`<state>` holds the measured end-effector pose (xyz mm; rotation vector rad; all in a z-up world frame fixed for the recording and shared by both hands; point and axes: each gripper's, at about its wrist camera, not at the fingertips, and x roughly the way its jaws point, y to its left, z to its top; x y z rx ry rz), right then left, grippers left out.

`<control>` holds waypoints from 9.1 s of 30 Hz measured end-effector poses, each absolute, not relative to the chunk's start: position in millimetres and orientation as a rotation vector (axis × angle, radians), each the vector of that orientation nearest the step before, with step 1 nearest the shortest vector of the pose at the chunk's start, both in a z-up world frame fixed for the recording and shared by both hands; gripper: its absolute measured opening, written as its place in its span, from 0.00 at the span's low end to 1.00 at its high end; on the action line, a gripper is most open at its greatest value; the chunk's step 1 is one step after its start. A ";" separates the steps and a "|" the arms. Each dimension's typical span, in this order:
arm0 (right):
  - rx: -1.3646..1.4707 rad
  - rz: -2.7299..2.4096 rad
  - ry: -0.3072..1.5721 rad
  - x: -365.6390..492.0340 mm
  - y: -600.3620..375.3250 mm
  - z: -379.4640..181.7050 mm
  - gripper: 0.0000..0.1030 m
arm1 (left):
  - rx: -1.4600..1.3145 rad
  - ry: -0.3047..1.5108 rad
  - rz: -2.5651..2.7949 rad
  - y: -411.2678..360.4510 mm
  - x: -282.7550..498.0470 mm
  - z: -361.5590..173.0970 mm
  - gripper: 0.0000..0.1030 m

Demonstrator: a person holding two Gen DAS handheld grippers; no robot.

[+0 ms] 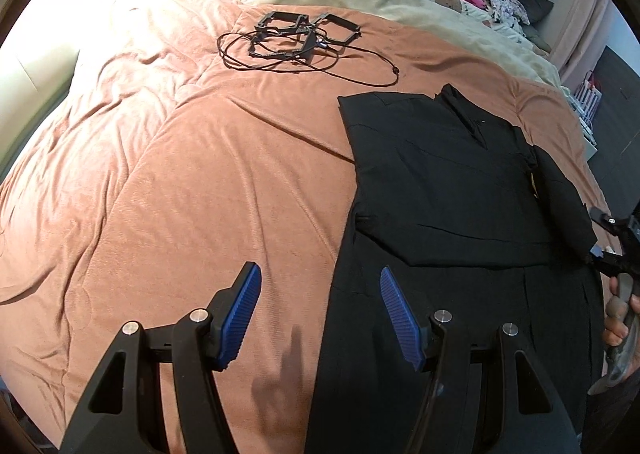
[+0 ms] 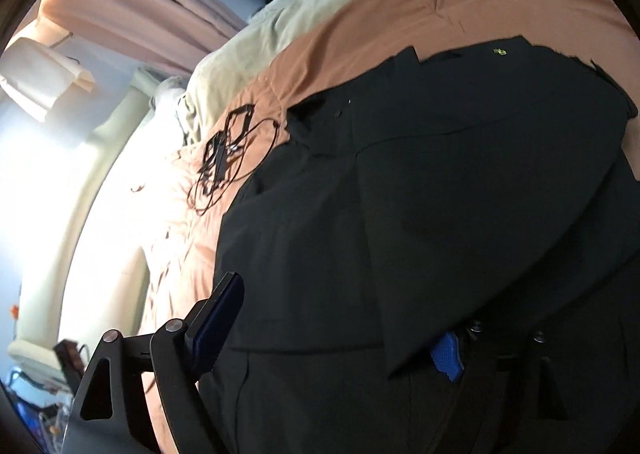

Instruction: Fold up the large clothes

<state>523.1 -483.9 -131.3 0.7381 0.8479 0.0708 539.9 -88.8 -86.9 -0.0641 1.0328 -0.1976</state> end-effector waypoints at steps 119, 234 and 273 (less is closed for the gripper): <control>1.049 -0.137 0.697 421.8 -532.0 -188.7 0.63 | 0.147 1.077 -0.169 -164.8 590.2 -102.4 0.84; 0.677 -0.295 0.815 119.2 -571.3 -184.6 0.77 | -0.381 1.098 -0.275 14.4 322.9 -171.5 0.41; 1.028 -0.114 0.674 116.7 -582.3 -220.9 0.04 | -0.586 1.078 -0.325 1.5 302.6 -174.5 0.07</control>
